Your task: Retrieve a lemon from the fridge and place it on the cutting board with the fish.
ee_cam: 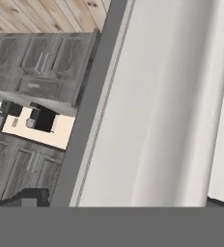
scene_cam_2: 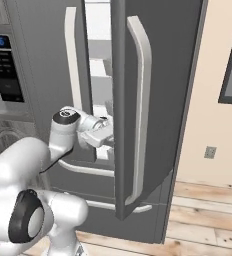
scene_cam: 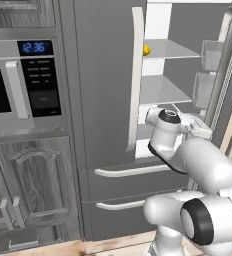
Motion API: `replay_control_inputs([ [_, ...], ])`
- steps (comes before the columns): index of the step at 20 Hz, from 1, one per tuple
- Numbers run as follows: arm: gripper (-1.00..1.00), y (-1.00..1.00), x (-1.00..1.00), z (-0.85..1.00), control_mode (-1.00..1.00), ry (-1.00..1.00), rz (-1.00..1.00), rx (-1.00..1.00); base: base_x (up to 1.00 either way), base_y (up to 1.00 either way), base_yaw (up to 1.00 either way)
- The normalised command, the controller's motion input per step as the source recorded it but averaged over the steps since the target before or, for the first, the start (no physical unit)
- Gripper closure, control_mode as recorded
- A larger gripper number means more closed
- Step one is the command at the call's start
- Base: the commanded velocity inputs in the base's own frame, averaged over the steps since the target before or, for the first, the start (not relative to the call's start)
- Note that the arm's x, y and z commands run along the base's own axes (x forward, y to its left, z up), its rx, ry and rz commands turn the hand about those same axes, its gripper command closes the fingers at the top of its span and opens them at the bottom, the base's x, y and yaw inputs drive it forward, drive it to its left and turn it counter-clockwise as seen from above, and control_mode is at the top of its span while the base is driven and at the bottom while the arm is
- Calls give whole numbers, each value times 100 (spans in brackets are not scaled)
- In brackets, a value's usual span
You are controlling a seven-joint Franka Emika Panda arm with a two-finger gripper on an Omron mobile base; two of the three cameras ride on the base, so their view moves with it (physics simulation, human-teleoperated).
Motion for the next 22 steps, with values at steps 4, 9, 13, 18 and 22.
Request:
replay_control_inputs([
  [4,-100,-100,-28,-14,-100,7,1,-10,0,0,0],
  [9,-100,-100,-26,-20,-100,3,12,-5,0,0,0],
  [13,-100,-100,-5,-3,-100,14,11,-1,0,0,0],
  [18,-100,-95,0,0,-100,15,13,0,0,0,0],
  [22,-100,17,0,0,-100,9,9,9,0,0,0],
])
